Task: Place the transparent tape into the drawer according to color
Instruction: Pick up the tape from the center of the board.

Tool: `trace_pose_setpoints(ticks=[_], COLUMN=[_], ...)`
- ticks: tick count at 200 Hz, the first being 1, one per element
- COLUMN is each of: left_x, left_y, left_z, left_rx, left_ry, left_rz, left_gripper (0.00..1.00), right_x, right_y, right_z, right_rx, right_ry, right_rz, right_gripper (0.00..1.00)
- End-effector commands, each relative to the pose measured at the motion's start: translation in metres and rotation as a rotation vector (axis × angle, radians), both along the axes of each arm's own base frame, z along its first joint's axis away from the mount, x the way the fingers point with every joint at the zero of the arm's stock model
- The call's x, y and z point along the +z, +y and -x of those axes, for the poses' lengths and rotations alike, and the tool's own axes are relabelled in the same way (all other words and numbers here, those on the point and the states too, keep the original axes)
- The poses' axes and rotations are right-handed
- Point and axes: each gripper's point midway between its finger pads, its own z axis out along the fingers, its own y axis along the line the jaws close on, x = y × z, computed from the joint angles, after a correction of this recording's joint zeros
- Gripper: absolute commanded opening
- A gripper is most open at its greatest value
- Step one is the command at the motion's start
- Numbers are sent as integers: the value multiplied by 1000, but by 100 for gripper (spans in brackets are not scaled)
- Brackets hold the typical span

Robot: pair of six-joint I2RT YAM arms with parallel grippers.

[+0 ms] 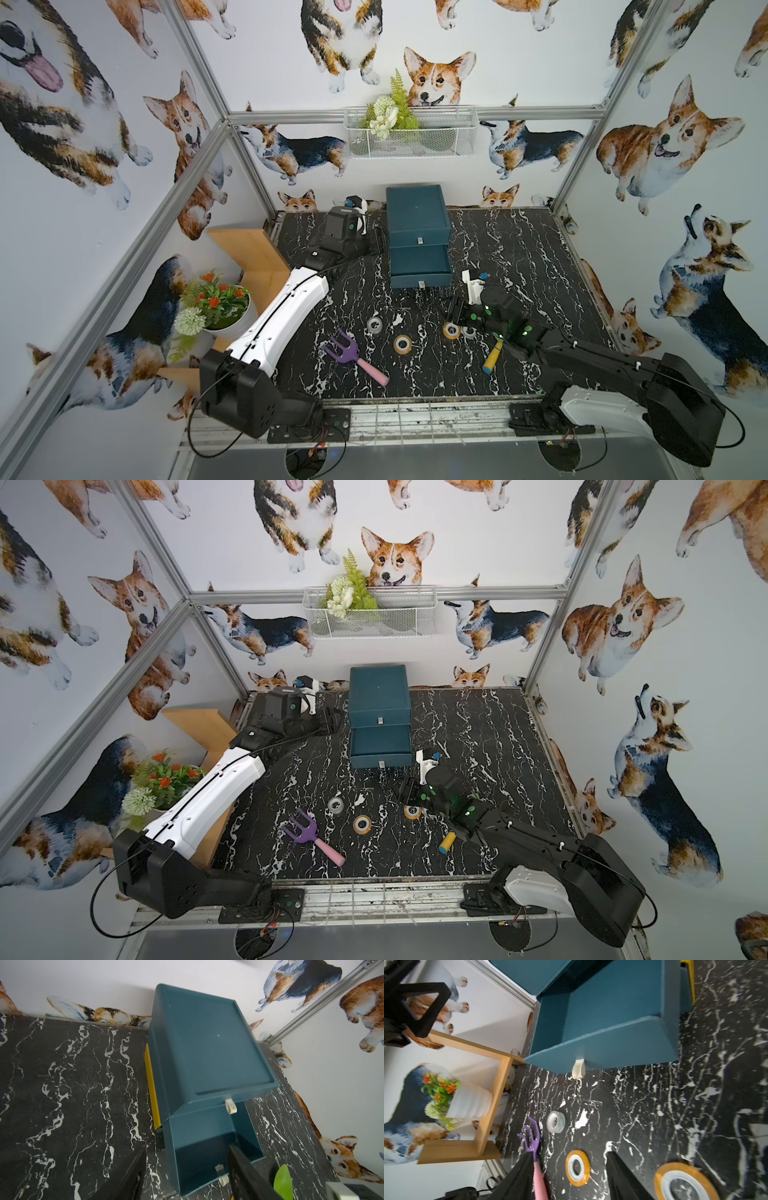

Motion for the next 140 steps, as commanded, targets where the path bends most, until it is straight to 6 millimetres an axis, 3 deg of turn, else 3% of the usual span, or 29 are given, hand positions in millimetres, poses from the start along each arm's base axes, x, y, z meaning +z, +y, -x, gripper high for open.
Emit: trace_pose_setpoints(ticks=[1,40,53,73,110,140], left_x=[-12,-44,-48,-54,-52,-51], left_y=[-5,-3,-1,-1,16,22], left_z=[14,37,42,49,60,62], left_rx=[-8,-28,-29,-53,-22,-16], left_ry=[18,79,89,118,90,69], left_rz=[55,62,53,32,-47,-80], left_gripper=[79,90,99,99,100,99], right_x=[-34,-66,-74,-86,-96,-99], right_y=[-21,-28,-27,-28,-42,-64], right_z=[10,12,10,7,0,-1], right_rx=[21,48,45,35,-29,-106], right_ry=[24,81,96,112,116,120], right_rz=[205,339,375,443,522,600], right_gripper=[62,62,62,62,61,59])
